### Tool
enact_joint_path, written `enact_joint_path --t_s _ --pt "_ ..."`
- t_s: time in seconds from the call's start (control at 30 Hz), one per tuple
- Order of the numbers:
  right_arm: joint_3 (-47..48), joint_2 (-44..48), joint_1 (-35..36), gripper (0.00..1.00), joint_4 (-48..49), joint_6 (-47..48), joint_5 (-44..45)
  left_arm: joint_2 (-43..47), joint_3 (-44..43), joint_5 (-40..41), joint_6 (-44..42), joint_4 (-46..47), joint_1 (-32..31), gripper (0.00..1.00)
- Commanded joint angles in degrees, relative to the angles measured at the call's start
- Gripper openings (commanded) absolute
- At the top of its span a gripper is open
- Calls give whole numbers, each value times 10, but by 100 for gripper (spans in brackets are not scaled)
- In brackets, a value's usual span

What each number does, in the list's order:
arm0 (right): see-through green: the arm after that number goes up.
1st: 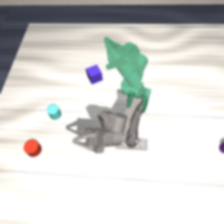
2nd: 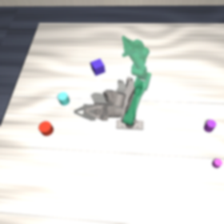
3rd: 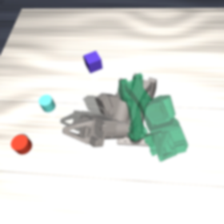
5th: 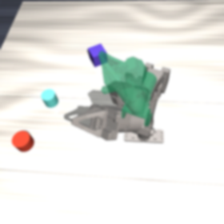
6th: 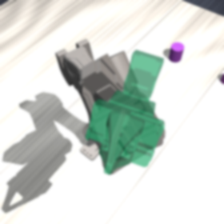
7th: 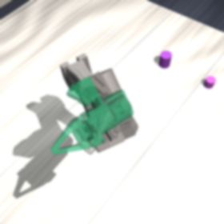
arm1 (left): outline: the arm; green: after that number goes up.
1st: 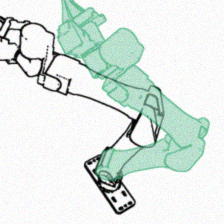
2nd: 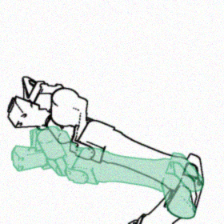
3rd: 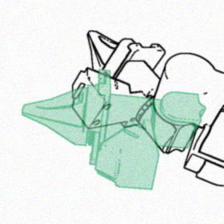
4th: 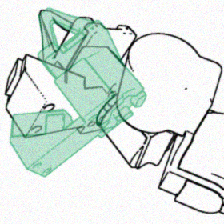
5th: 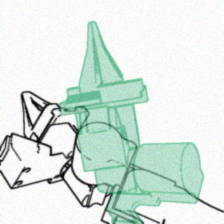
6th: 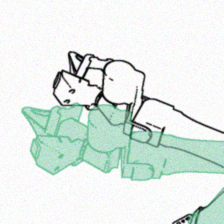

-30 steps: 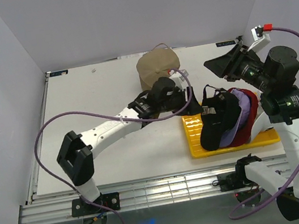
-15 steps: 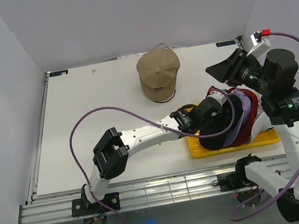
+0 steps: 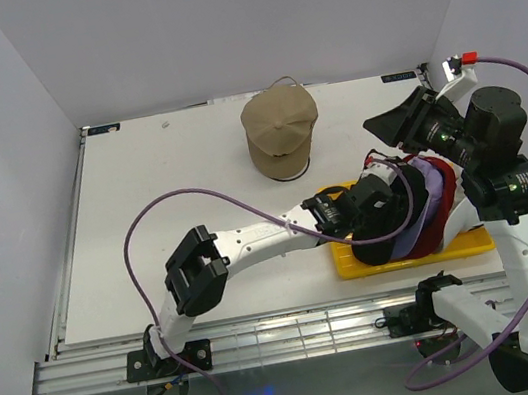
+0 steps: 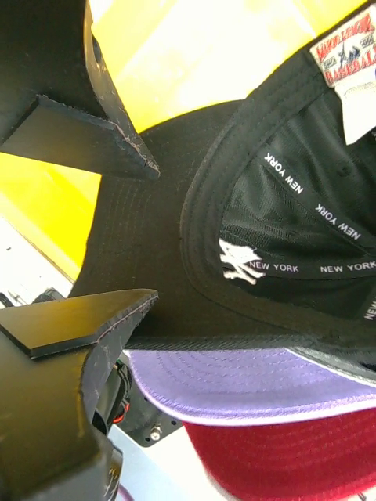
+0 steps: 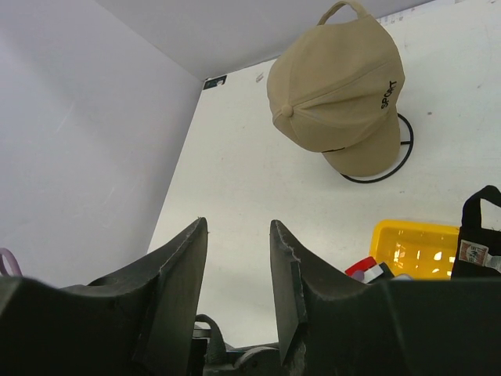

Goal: Stack the hats

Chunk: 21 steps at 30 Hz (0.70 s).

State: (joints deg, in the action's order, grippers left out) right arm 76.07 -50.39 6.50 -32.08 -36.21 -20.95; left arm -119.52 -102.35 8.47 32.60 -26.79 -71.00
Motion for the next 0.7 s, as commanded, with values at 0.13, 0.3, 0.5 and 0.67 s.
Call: enact_joint_path --t_s 0.13,0.3,0.5,0.67 --pt "28 -2 0 44 9 4 -2 121 53 30 2 53 -5 69" --pt "41 -7 0 44 8 -1 -6 137 57 21 -3 70 -12 69" --pt "42 -7 0 44 8 -6 -8 88 1 34 -4 31 -34 69" --pt "43 -2 -1 45 4 -4 -6 51 -16 65 -1 20 -39 68"
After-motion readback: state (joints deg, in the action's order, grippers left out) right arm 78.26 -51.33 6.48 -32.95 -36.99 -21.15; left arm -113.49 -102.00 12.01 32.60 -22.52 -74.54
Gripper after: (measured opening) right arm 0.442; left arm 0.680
